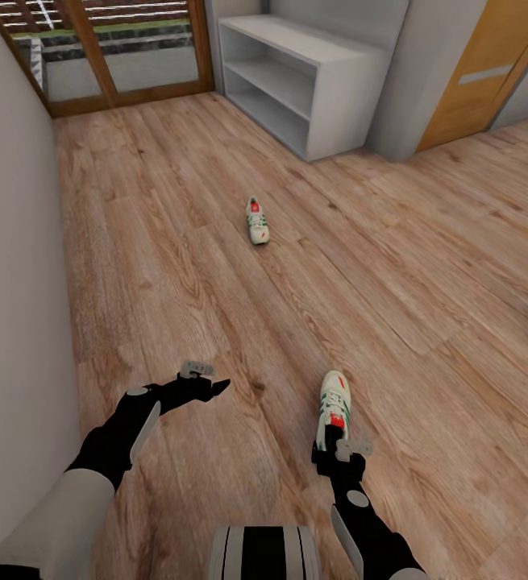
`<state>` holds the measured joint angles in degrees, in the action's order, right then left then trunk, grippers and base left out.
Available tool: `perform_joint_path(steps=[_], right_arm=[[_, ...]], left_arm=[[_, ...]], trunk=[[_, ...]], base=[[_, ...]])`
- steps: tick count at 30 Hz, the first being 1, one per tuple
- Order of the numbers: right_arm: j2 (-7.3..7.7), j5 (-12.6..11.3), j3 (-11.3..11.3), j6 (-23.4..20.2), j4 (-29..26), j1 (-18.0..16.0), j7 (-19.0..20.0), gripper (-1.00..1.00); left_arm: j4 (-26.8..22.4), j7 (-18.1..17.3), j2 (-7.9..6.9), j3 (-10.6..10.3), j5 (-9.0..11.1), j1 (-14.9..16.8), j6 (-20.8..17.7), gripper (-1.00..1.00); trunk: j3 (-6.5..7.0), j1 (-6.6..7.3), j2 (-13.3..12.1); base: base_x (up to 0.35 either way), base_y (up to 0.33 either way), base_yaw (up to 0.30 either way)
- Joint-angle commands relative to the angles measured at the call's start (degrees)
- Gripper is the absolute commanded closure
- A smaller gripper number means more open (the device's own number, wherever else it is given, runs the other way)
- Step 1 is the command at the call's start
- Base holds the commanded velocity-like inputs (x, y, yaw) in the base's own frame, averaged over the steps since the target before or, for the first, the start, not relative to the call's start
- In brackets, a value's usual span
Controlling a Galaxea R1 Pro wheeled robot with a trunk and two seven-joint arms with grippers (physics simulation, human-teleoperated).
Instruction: Pick up the two gym shoes and the two sandals from the corridor floor and place them onto the hallstand (shoe rack) in the corridor, making sure they are on the rack and not on the floor. Arrange them so the two gym shoes are next to each other and the two sandals are next to each other.
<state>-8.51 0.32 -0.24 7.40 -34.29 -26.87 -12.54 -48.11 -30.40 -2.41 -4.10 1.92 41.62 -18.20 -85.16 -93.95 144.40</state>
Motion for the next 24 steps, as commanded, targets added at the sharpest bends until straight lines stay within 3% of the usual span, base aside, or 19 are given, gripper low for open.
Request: perform_joint_path(steps=[1, 11, 24], right_arm=[[-0.01, 0.03, -0.03, 0.16, 0.05, -0.02, -0.23, -1.0], [-0.01, -0.04, 0.02, 0.24, 0.07, -0.02, -0.29, -1.0], [0.07, -0.13, 0.06, 0.25, 0.01, -0.02, -0.29, -1.0]], left_arm=[[-0.36, -0.07, -0.05, -0.12, 0.21, 0.0, -0.64, -1.0], [-1.23, -0.1, -0.06, -0.18, 0.27, -0.2, -1.28, -1.0], [-1.28, -0.11, -0.05, -0.2, 0.1, -0.32, -1.31, -1.0]], trunk=[[-0.27, -0.01, 0.03], [-2.98, -0.27, 0.16], [-3.71, -0.32, 0.19]], base=[[0.0, 0.0, 0.0], [0.0, 0.0, 0.0], [0.0, 0.0, 0.0]])
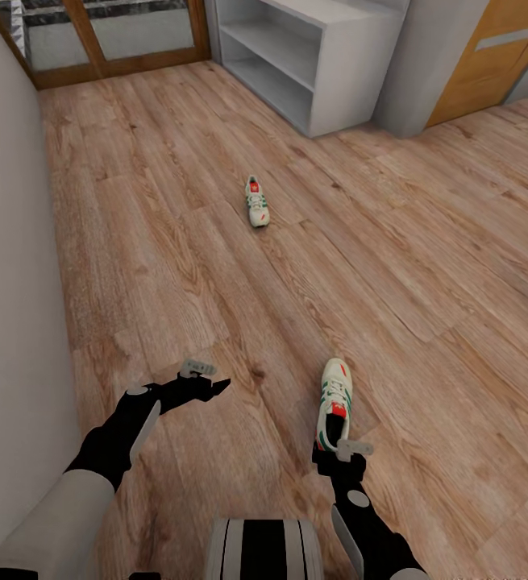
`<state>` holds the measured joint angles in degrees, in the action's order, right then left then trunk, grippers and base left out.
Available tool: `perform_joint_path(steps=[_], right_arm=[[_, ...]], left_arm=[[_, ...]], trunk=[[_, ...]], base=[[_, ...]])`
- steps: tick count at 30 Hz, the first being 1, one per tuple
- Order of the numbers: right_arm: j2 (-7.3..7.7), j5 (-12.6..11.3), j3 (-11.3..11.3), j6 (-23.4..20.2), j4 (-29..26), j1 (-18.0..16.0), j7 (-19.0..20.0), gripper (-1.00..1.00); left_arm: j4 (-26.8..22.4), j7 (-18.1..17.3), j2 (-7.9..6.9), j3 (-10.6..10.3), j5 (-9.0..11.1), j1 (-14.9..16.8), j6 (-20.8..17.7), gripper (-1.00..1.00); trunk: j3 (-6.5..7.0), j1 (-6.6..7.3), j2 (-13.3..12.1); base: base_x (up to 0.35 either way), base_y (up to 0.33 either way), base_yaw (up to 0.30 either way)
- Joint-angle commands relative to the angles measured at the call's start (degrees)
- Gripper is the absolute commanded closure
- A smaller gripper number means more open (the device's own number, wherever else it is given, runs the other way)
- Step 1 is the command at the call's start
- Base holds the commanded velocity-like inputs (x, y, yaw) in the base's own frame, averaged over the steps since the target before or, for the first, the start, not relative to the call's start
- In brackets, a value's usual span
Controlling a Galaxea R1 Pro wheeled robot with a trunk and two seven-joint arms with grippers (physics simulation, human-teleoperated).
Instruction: Pick up the two gym shoes and the two sandals from the corridor floor and place them onto the hallstand (shoe rack) in the corridor, making sure they are on the rack and not on the floor. Arrange them so the two gym shoes are next to each other and the two sandals are next to each other.
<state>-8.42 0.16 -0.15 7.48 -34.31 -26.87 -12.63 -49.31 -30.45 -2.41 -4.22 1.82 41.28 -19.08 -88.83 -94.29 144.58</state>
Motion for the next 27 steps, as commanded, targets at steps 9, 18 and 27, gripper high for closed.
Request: perform_joint_path(steps=[9, 18, 27], right_arm=[[-0.01, 0.01, -0.02, 0.17, 0.03, -0.02, -0.21, -1.0], [-0.01, 0.01, -0.02, 0.15, 0.03, -0.02, -0.21, -1.0], [-0.01, 0.01, -0.02, 0.14, 0.03, -0.02, -0.21, -1.0]], left_arm=[[-0.08, -0.11, -0.05, -0.09, 0.2, -0.28, -0.38, -1.0], [0.0, -0.14, -0.05, -0.09, 0.14, -0.27, -0.41, -1.0], [0.25, -0.21, -0.05, -0.09, 0.12, -0.25, -0.35, -1.0]], trunk=[[-0.49, -0.04, 0.04], [-0.49, -0.04, 0.04], [-0.49, -0.04, 0.04]], base=[[0.0, 0.0, 0.0], [0.0, 0.0, 0.0], [0.0, 0.0, 0.0]])
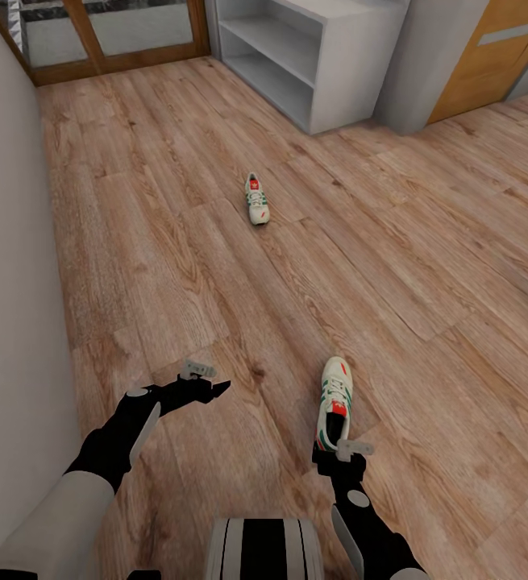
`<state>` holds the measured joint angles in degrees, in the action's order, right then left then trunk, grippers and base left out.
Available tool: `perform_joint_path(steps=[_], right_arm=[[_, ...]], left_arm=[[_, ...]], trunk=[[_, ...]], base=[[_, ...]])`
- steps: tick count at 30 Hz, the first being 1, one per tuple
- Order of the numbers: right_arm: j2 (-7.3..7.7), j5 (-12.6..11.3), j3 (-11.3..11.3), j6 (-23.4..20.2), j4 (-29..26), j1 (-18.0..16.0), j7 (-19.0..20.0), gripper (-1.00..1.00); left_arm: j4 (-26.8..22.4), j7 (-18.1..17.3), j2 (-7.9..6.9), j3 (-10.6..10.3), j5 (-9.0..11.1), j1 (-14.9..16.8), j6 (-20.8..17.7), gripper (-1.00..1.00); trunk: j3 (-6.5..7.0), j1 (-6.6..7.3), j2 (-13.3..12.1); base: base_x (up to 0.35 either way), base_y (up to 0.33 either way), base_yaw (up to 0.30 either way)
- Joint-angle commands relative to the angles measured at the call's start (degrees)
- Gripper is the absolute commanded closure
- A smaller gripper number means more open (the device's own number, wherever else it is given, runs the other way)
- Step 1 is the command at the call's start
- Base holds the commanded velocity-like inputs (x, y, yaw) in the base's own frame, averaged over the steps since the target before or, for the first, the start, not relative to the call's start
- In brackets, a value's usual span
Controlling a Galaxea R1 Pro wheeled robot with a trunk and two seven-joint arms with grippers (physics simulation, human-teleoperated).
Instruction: Pick up the two gym shoes and the two sandals from the corridor floor and place them onto the hallstand (shoe rack) in the corridor, making sure they are on the rack and not on the floor. Arrange them so the two gym shoes are next to each other and the two sandals are next to each other.
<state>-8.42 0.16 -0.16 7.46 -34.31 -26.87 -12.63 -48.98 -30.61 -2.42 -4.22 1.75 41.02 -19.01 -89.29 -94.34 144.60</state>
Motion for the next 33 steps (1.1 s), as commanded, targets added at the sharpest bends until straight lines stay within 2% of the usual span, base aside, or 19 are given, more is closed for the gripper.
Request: perform_joint_path(steps=[1, 16, 24, 33], right_arm=[[-0.02, 0.01, -0.02, 0.15, 0.03, -0.02, -0.2, -1.0], [-0.02, 0.01, -0.02, 0.14, 0.03, -0.02, -0.2, -1.0], [-0.02, 0.01, -0.02, 0.18, 0.09, -0.02, -0.2, -1.0], [-0.02, 0.11, -0.02, 1.31, 0.28, 0.0, -0.2, -1.0]], left_arm=[[-0.06, -0.06, -0.04, -0.09, 0.19, 0.01, -0.42, -1.0], [0.03, -0.07, -0.04, -0.17, 0.19, -0.04, -0.37, -1.0], [0.07, -0.07, -0.09, -0.18, 0.19, -0.01, -0.4, -1.0], [0.17, -0.07, -0.11, -0.18, 0.19, 0.0, -0.38, -1.0]], trunk=[[-0.03, 0.01, 0.01], [-0.03, 0.01, 0.01], [-1.8, -0.2, 0.12], [-1.8, -0.2, 0.12]], base=[[0.0, 0.0, 0.0], [0.0, 0.0, 0.0], [0.0, 0.0, 0.0], [0.0, 0.0, 0.0]])
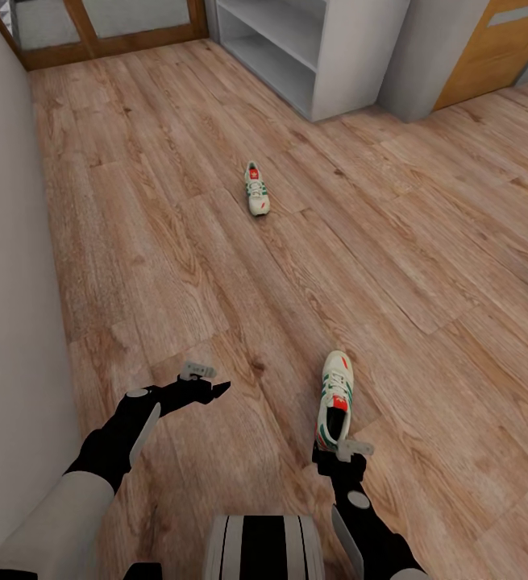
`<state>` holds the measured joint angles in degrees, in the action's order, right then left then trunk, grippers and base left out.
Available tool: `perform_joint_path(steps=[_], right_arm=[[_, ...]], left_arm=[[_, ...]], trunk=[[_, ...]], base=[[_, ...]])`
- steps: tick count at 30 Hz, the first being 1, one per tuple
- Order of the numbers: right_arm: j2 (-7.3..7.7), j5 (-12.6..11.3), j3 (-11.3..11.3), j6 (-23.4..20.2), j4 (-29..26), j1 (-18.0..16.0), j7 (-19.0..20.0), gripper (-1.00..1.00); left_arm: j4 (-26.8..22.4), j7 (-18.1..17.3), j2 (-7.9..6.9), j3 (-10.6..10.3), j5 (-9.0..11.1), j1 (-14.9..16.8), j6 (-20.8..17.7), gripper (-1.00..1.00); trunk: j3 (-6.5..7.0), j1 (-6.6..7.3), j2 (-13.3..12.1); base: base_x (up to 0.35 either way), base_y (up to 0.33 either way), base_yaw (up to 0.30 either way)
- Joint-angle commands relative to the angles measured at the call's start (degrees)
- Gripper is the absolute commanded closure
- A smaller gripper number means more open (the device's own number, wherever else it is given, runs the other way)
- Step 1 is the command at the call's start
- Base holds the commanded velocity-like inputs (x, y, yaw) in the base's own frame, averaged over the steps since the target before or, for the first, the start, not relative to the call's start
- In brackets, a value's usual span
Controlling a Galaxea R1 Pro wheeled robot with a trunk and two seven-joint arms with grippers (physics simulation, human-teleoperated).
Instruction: Pick up the two gym shoes and the two sandals from the corridor floor and place them onto the hallstand (shoe rack) in the corridor, making sure they are on the rack and not on the floor. Arrange them so the two gym shoes are next to each other and the two sandals are next to each other.
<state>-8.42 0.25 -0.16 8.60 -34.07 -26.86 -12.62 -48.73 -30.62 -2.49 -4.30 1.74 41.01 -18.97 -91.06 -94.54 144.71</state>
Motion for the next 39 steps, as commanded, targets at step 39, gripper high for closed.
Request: perform_joint_path(steps=[39], right_arm=[[0.07, 0.1, -0.02, 7.4, 4.94, 0.05, -0.12, -1.0]], left_arm=[[0.22, -0.23, -0.01, -0.09, 0.19, 0.03, -0.22, -1.0]], trunk=[[-0.03, 0.01, 0.01]], base=[[0.017, 0.0, 0.0]])
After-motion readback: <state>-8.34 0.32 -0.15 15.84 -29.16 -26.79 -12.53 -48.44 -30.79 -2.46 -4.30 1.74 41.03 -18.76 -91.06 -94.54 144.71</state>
